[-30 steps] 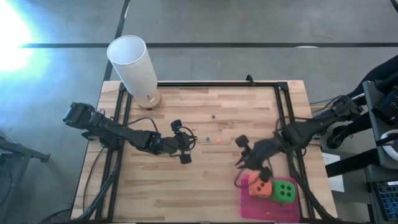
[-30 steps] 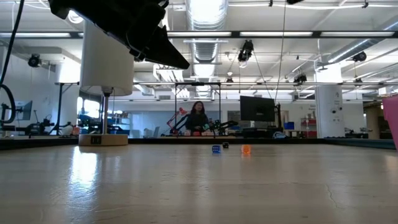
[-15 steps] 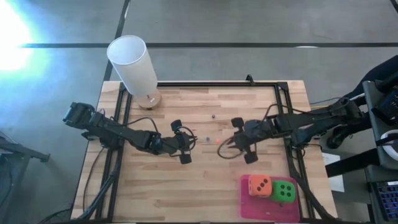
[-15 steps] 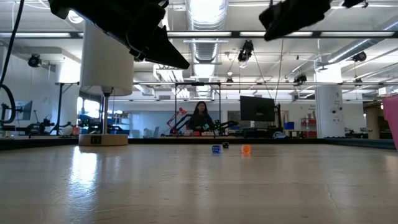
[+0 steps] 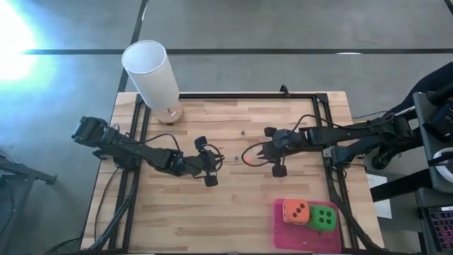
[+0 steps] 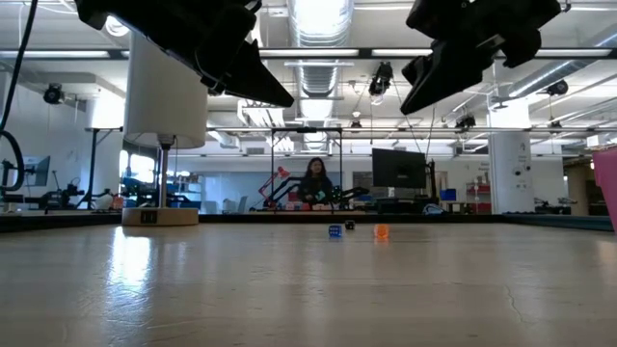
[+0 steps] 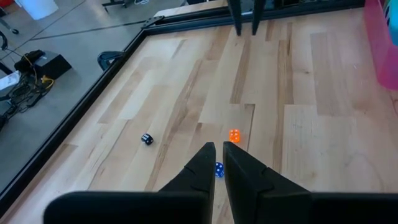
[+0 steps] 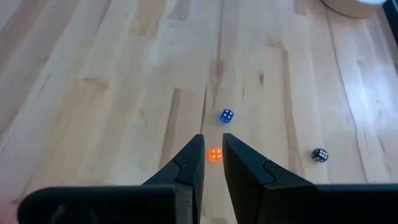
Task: Pick & Place Dice
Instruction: Put the small blue die into the bin
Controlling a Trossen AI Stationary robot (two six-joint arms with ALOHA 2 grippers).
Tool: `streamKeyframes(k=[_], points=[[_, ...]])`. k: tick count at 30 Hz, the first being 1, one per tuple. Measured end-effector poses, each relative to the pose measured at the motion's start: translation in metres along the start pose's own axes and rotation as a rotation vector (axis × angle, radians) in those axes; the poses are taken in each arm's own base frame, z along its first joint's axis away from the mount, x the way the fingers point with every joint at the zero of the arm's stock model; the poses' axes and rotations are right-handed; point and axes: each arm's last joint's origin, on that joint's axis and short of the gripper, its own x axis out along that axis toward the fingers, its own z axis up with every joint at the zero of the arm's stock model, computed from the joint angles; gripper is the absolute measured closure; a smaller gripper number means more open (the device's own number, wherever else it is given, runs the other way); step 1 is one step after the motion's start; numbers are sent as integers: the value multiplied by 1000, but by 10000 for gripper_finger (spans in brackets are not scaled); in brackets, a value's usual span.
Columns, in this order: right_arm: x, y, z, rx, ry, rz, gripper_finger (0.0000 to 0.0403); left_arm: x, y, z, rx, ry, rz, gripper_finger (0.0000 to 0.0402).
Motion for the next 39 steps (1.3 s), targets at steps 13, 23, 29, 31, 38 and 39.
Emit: streamKeyframes(k=[13, 23, 29, 31, 38, 39], points=[[19, 0, -2, -1, 27, -25, 282, 0, 0, 0, 0, 0, 0, 366], [54, 0, -9, 0, 91, -44, 238, 0, 0, 0, 0, 0, 0, 366], [67, -4, -13, 39, 109, -55, 234, 0, 0, 0, 0, 0, 0, 366], [73, -7, -17, 69, 129, -62, 236, 0, 0, 0, 0, 0, 0, 366], [89, -18, -27, 146, 180, -87, 249, 0, 0, 0, 0, 0, 0, 366], [92, -18, -28, 148, 179, -88, 250, 0, 0, 0, 0, 0, 0, 366]])
